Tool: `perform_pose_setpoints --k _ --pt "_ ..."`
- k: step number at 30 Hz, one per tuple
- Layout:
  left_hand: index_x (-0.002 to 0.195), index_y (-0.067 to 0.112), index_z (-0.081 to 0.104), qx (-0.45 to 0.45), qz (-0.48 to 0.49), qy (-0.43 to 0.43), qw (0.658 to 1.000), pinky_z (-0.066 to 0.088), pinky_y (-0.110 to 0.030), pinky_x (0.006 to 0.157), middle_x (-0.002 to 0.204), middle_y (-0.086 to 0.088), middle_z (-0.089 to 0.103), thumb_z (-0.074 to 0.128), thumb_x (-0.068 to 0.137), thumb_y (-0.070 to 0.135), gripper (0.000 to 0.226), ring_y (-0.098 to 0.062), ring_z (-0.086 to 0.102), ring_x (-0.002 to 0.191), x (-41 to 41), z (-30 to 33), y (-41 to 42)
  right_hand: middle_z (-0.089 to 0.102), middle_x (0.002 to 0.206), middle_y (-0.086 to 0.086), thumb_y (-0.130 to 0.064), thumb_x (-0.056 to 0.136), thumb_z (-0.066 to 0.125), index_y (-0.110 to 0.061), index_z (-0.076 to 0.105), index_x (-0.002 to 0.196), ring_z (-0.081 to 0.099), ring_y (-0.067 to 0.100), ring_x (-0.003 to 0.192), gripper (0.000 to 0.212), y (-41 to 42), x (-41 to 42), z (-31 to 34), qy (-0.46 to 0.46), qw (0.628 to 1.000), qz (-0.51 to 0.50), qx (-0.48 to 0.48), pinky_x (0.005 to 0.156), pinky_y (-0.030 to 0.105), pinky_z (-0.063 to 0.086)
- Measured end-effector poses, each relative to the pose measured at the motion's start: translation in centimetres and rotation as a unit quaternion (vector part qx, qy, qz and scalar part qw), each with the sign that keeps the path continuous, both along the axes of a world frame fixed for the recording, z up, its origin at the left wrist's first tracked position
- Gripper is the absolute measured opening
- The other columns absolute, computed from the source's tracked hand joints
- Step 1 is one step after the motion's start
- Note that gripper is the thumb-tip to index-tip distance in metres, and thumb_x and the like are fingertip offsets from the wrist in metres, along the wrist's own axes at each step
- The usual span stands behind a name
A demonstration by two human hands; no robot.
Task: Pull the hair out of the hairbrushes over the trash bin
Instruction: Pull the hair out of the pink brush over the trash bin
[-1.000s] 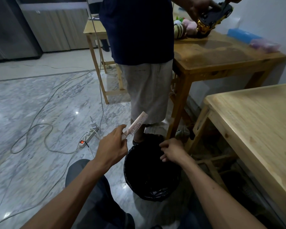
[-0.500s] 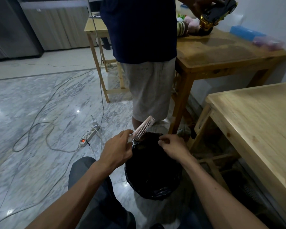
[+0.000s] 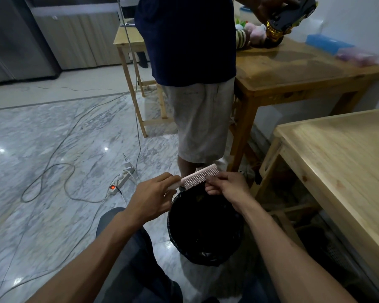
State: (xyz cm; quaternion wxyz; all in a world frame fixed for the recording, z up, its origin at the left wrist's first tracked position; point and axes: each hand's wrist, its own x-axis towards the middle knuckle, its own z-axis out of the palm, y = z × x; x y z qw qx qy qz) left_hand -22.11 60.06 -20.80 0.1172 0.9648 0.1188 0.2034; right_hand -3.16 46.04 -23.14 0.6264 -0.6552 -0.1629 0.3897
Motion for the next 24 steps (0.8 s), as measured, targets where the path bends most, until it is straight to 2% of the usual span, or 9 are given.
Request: perform_pose_setpoints --k 5,9,11,13,15,16,18,21,24 --pt "0.114 0.016 0.064 0.017 0.106 0.007 0.994 0.050 -0.039 0.048 0.095 -0.002 0.067 0.058 0.084 0.016 0.030 -0.032 0.064 0.069 0.1 0.1 1.0 0.073 0.073 0.014 -0.007 0.093 0.070 0.000 0.077 0.092 0.068 0.016 0.059 0.010 -0.6 -0.1 -1.0 -0.107 0.983 -0.015 -0.150 0.060 0.023 0.059" --pt "0.119 0.014 0.062 -0.004 0.154 0.009 0.988 0.052 -0.041 0.056 0.103 -0.004 0.068 0.061 0.089 0.016 0.031 -0.031 0.063 0.074 0.3 1.0 1.3 0.076 0.098 0.015 -0.003 0.099 0.058 -0.004 0.074 0.106 0.072 0.017 0.081 0.017 -1.2 0.0 -1.3 -0.103 0.966 0.051 -0.230 0.075 0.028 0.063" --pt "0.120 0.014 0.060 -0.013 0.156 0.009 0.988 0.052 -0.042 0.058 0.106 -0.005 0.068 0.058 0.090 0.017 0.030 -0.031 0.063 0.075 0.5 1.2 1.0 0.066 0.130 0.007 0.003 0.098 0.050 -0.015 0.064 0.131 0.066 0.016 0.100 0.040 -1.3 0.3 -1.2 -0.104 0.948 0.130 -0.272 0.082 0.031 0.060" --pt "0.121 0.014 0.059 -0.025 0.147 0.017 0.989 0.053 -0.043 0.059 0.108 -0.006 0.068 0.055 0.091 0.019 0.030 -0.032 0.063 0.075 0.7 1.0 0.8 0.042 0.154 0.007 0.000 0.092 0.053 -0.027 0.038 0.154 0.058 0.020 0.113 0.069 -1.4 0.6 -0.6 -0.092 0.926 0.197 -0.307 0.079 0.030 0.054" --pt "0.121 0.017 0.059 -0.022 0.114 0.033 0.993 0.053 -0.043 0.060 0.108 -0.005 0.068 0.053 0.089 0.023 0.033 -0.032 0.064 0.078 0.7 0.8 0.7 0.023 0.163 0.010 -0.010 0.082 0.068 -0.030 0.021 0.159 0.044 0.029 0.135 0.092 -1.3 0.4 -0.2 -0.140 0.919 0.203 -0.307 0.099 0.037 0.050" --pt "0.121 0.018 0.059 -0.015 0.088 0.042 0.995 0.052 -0.041 0.059 0.107 -0.004 0.068 0.054 0.088 0.024 0.034 -0.031 0.064 0.079 0.8 0.6 0.5 0.022 0.162 0.010 -0.013 0.076 0.074 -0.031 0.022 0.158 0.040 0.030 0.140 0.099 -1.1 0.2 -0.2 -0.163 0.930 0.193 -0.269 0.106 0.041 0.048" --pt "0.124 0.021 0.059 0.000 0.026 0.058 0.998 0.049 -0.039 0.054 0.106 -0.001 0.065 0.055 0.088 0.026 0.037 -0.029 0.064 0.076 1.0 0.3 -0.1 0.039 0.149 0.007 -0.010 0.072 0.082 -0.030 0.035 0.148 0.056 0.025 0.126 0.091 -0.9 -0.3 -0.3 -0.109 0.971 0.170 -0.129 0.092 0.041 0.059" --pt "0.125 0.023 0.056 -0.019 -0.019 0.042 0.999 0.051 -0.041 0.053 0.110 0.001 0.060 0.055 0.090 0.026 0.035 -0.024 0.061 0.070 1.6 0.1 -0.5 0.071 0.115 0.006 -0.005 0.084 0.078 -0.018 0.054 0.130 0.071 0.015 0.090 0.054 -1.1 -1.0 0.2 0.054 0.986 0.152 0.038 0.068 0.026 0.059" --pt "0.123 0.025 0.056 -0.046 -0.026 0.001 0.999 0.050 -0.041 0.055 0.107 0.001 0.056 0.061 0.090 0.023 0.033 -0.021 0.057 0.069 2.0 0.6 -0.3 0.074 0.080 0.003 -0.011 0.090 0.069 -0.007 0.071 0.101 0.066 0.009 0.067 0.012 -1.2 -1.2 0.8 0.113 0.983 0.106 0.102 0.061 0.018 0.055"
